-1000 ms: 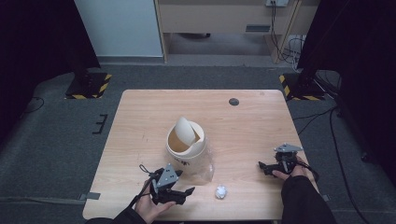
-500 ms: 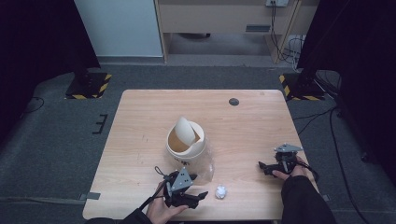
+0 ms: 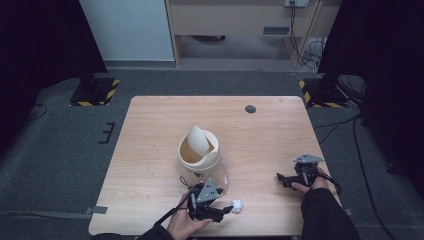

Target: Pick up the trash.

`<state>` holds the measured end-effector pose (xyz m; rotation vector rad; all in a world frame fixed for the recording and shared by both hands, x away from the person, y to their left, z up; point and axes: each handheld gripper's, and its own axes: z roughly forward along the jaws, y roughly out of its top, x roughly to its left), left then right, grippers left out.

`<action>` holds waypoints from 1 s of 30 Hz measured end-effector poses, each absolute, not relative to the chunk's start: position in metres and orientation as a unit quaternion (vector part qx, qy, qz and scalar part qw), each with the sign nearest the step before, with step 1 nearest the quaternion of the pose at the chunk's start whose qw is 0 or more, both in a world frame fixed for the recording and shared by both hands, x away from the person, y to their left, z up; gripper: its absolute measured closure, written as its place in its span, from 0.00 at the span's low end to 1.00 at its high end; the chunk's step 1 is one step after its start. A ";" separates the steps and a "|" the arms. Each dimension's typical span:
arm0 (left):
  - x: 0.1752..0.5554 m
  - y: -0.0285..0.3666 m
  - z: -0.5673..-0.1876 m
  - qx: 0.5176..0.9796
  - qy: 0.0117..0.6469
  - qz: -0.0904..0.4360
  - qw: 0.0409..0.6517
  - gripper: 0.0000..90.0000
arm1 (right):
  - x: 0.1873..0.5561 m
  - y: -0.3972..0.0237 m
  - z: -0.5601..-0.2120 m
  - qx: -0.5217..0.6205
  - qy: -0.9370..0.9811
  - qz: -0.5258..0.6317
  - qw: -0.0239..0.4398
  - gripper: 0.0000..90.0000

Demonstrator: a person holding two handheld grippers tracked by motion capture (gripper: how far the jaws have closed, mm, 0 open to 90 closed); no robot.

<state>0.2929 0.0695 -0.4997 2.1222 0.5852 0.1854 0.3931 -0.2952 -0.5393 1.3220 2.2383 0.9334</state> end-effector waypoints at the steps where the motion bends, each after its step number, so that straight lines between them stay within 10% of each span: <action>1: 0.293 0.068 -0.500 0.859 0.236 0.074 0.448 0.39 | 0.393 -0.295 -0.539 0.470 0.796 0.332 0.189 0.01; 30: 0.302 0.030 -0.526 0.891 0.205 0.051 0.402 0.46 | 0.393 -0.295 -0.539 0.470 0.796 0.332 0.188 0.01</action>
